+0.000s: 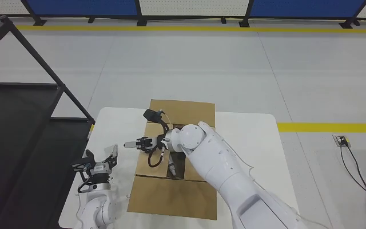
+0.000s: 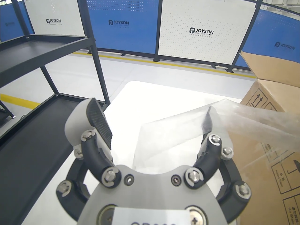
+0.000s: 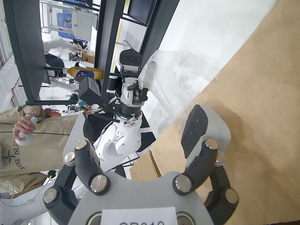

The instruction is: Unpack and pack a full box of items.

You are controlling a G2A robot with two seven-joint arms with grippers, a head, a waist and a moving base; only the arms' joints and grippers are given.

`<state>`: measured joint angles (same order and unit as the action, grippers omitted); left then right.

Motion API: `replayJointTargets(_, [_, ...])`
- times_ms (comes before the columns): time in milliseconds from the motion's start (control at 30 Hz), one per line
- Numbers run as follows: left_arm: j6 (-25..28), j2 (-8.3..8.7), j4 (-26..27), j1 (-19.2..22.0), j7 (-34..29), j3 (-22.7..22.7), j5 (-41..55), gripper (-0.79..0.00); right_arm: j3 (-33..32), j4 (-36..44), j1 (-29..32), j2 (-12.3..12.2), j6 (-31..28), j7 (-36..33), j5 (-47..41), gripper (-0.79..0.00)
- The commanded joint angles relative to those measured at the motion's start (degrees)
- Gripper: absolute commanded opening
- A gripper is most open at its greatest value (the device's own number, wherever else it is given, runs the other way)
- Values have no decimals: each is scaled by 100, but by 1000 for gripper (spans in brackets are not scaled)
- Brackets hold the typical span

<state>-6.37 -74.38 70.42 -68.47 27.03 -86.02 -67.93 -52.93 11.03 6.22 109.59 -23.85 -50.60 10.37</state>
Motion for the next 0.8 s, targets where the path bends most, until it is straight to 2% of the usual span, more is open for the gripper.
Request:
replayJointTargets(0, [21, 4, -18, -38, -35, -29, -17, 0, -7, 4, -13, -3, -15, -5, 2, 0])
replayJointTargets(300, [72, 8, -31, -198, -62, -136, -9, 0, -22, 25, -53, -5, -49, -23, 34, 0])
replayJointTargets(767, [131, -23, 316, -437, -161, -146, 111, 0, -119, 95, -107, -30, -465, -336, -112, 0])
